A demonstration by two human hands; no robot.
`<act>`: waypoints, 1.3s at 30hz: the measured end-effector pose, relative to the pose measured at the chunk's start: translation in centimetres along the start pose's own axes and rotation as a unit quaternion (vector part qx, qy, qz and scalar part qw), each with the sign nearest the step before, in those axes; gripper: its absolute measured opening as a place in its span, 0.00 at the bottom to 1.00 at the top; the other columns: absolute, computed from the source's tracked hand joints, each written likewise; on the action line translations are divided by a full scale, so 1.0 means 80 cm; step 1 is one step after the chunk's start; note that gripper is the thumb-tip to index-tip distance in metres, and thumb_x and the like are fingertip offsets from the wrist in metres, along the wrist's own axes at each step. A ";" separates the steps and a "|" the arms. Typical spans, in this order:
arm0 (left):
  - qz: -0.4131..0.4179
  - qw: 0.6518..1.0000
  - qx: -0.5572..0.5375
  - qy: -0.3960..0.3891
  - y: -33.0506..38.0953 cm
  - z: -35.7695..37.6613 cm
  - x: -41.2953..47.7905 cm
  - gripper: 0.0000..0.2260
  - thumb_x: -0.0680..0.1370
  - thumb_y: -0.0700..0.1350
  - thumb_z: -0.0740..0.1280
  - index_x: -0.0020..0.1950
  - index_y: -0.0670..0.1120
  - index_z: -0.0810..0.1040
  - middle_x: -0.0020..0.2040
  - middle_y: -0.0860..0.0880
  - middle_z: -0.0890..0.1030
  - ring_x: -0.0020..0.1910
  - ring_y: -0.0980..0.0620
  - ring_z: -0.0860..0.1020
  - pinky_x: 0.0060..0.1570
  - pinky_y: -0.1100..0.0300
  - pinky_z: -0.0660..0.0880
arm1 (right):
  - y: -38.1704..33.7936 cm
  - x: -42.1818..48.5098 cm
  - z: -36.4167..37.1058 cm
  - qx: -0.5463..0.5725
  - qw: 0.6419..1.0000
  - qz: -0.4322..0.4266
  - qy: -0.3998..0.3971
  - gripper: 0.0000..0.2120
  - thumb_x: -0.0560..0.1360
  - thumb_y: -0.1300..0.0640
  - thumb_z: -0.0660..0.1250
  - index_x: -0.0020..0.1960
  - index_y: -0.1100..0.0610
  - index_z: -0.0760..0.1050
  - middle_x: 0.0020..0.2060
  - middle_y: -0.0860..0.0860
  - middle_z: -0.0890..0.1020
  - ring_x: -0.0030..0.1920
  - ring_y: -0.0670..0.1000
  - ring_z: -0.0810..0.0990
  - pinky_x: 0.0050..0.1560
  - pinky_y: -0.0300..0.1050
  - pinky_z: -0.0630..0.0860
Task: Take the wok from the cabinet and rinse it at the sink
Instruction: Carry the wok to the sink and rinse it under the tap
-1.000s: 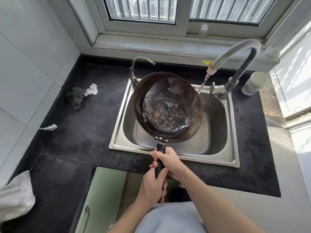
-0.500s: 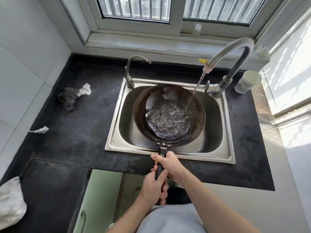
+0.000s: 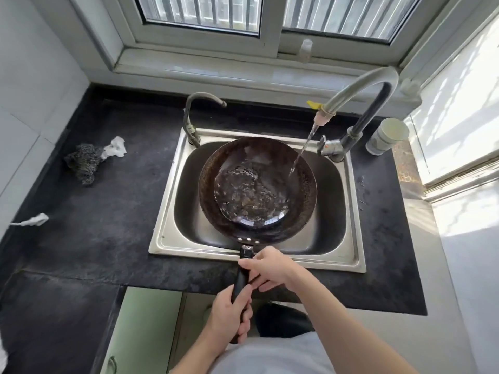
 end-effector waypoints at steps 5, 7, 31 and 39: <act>-0.003 1.000 -0.016 -0.015 -0.004 0.001 0.003 0.13 0.82 0.47 0.61 0.42 0.39 0.69 0.25 0.46 0.68 0.17 0.51 0.64 0.16 0.64 0.64 | -0.008 -0.001 -0.076 0.024 0.995 -0.039 0.089 0.13 0.81 0.52 0.67 0.52 0.63 0.80 0.40 0.53 0.87 0.40 0.55 0.86 0.45 0.51 0.83; -0.001 1.000 -0.012 -0.020 -0.004 0.002 0.003 0.14 0.82 0.47 0.61 0.42 0.40 0.69 0.25 0.47 0.69 0.18 0.51 0.64 0.17 0.63 0.65 | -0.014 -0.006 -0.135 -0.038 0.964 -0.110 0.237 0.08 0.79 0.57 0.68 0.50 0.61 0.82 0.39 0.51 0.87 0.41 0.54 0.85 0.52 0.55 0.83; -0.023 1.000 -0.006 -0.007 -0.006 0.004 0.003 0.14 0.81 0.50 0.62 0.42 0.41 0.70 0.27 0.47 0.69 0.20 0.51 0.64 0.18 0.62 0.66 | -0.106 -0.001 -0.302 -0.613 0.670 -0.110 0.403 0.43 0.75 0.47 0.64 0.83 0.55 0.45 0.83 0.47 0.45 0.81 0.58 0.51 0.73 0.58 0.65; -0.014 1.000 -0.011 -0.015 -0.004 0.003 0.000 0.14 0.81 0.50 0.62 0.43 0.41 0.70 0.27 0.47 0.70 0.20 0.51 0.65 0.19 0.62 0.67 | -0.100 -0.012 -0.314 -0.578 0.692 -0.106 0.419 0.45 0.77 0.32 0.56 0.83 0.53 0.40 0.82 0.44 0.41 0.81 0.57 0.50 0.72 0.58 0.66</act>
Point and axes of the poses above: each hand's wrist, its own x-axis towards the middle knuckle, its own z-axis out of the palm, y = z × x, the point moved 6 cm from there along x, towards the middle knuckle
